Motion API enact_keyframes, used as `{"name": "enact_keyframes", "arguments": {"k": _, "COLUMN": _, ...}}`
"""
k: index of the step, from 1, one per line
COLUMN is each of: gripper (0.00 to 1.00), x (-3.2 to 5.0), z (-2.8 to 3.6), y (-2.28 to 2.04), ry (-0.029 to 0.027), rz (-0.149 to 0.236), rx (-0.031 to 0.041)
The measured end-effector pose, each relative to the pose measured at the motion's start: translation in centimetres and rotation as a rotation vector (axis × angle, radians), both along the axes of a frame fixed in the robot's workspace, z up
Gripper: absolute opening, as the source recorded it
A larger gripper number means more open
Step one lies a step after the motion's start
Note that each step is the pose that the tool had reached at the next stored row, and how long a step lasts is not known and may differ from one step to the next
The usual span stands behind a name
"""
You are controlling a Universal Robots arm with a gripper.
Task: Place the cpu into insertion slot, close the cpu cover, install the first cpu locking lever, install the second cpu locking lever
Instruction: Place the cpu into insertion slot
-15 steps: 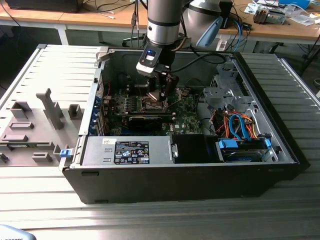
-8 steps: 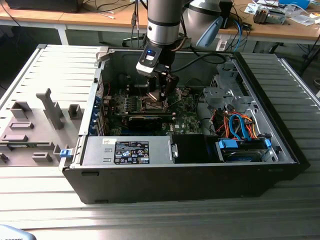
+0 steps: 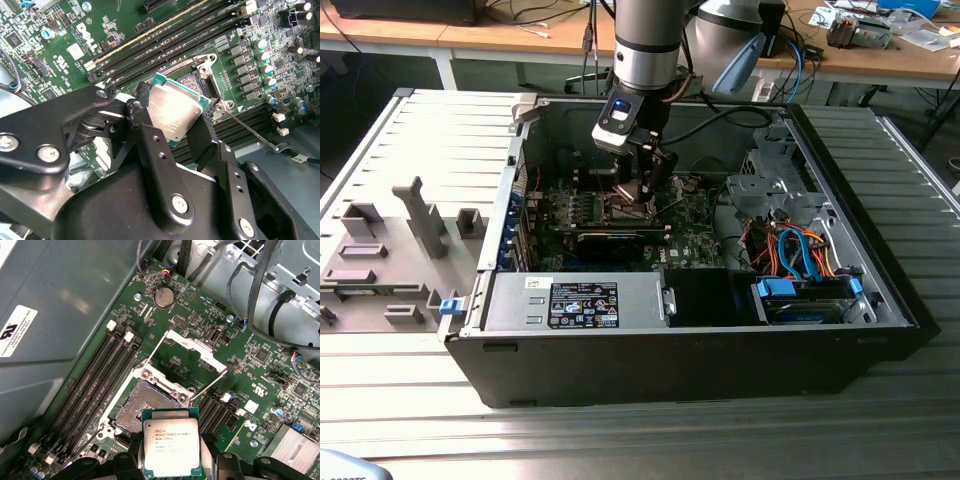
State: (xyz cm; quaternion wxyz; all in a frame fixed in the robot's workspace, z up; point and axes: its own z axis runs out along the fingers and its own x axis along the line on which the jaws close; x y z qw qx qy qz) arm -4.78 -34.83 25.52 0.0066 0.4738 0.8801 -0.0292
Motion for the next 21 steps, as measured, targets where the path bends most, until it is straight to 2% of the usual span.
{"name": "enact_keyframes", "arguments": {"k": 21, "gripper": 0.55, "x": 0.0, "z": 0.0, "y": 0.0, "ry": 0.0, "rz": -0.011, "rx": 0.0}}
